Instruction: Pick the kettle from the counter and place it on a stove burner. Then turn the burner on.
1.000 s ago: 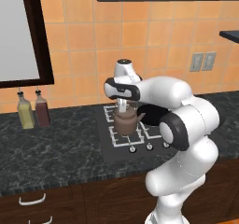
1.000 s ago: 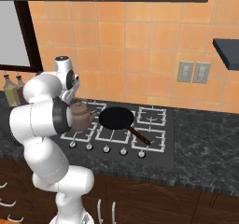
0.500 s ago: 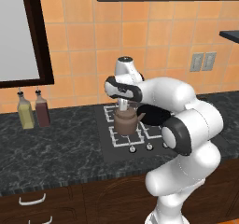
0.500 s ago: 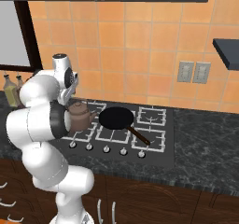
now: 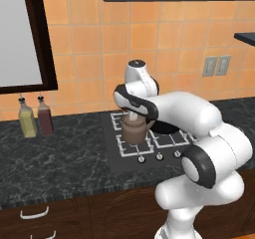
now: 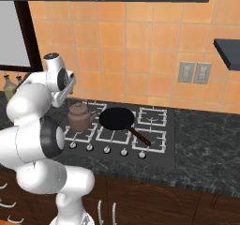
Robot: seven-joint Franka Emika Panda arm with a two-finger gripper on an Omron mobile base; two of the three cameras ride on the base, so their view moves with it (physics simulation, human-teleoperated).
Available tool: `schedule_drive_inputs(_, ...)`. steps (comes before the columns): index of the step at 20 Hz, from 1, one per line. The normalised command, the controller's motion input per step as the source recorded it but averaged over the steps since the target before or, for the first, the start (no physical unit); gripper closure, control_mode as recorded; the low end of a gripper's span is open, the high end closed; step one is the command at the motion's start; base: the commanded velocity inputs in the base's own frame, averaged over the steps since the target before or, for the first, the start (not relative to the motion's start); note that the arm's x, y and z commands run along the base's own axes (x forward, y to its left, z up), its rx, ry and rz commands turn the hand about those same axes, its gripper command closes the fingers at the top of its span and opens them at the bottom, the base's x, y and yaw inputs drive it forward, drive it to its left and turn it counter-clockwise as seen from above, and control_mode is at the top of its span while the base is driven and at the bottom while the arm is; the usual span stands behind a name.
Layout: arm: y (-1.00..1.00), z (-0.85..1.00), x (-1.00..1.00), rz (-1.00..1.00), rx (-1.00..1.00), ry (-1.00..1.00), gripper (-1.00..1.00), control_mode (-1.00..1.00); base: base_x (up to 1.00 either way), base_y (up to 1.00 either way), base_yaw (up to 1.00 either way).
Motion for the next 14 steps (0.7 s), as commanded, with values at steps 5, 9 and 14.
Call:
schedule_drive_inputs(5, 0.0, 0.08, -0.47, -0.2, 0.0, -0.06, -1.0, -1.0, 0.0, 0.0, 0.0)
schedule_drive_inputs(9, 0.0, 0.03, -0.52, -0.21, 0.0, -0.03, -1.0, -1.0, 0.0, 0.0, 0.0)
schedule_drive_inputs(14, -0.12, -0.09, -0.43, -0.32, 0.03, 0.0, -1.0, -1.0, 0.0, 0.0, 0.0)
